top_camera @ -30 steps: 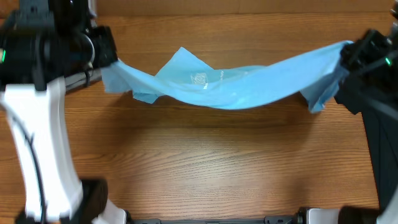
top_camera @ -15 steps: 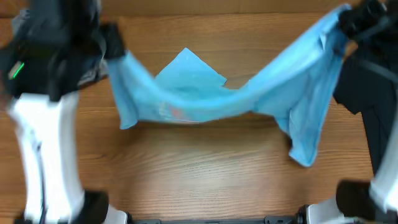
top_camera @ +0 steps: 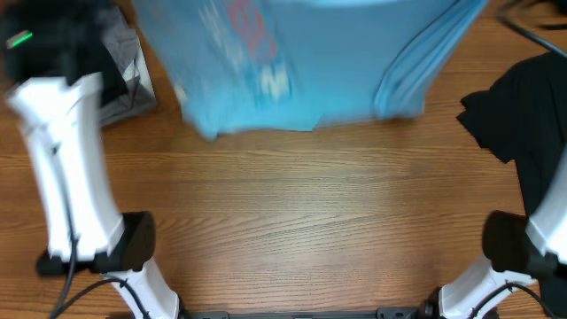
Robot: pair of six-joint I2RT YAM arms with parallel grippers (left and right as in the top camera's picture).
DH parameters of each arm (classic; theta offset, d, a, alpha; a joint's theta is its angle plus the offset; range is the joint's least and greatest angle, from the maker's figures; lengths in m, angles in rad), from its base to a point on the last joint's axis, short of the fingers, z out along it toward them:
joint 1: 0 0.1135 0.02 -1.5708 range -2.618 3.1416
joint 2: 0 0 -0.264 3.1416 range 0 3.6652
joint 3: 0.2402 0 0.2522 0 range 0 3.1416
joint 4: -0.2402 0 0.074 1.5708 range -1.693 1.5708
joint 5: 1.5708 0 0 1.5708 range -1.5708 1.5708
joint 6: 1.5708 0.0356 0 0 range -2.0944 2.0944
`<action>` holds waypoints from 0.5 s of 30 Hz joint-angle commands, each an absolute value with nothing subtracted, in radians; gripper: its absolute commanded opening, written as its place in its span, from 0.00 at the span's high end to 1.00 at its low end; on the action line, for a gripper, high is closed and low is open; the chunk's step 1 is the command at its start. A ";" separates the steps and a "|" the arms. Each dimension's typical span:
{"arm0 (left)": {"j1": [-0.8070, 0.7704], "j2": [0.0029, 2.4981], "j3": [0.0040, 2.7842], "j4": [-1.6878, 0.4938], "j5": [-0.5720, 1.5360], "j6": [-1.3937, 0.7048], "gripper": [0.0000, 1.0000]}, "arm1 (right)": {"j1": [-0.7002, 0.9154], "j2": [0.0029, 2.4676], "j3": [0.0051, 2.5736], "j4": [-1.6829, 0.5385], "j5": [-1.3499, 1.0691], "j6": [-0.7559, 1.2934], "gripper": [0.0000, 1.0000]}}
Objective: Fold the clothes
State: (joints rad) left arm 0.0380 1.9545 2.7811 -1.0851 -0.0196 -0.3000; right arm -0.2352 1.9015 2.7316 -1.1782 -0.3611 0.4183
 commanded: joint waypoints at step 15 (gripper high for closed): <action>0.084 1.976 2.684 -1.689 0.131 -0.241 0.96 | -0.332 1.852 2.647 -1.694 -0.389 0.323 0.96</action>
State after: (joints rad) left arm 0.0868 1.9236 2.8017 -1.6791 0.0395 -0.2565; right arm -0.3332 1.8473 2.7209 -1.6936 -0.3882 0.3599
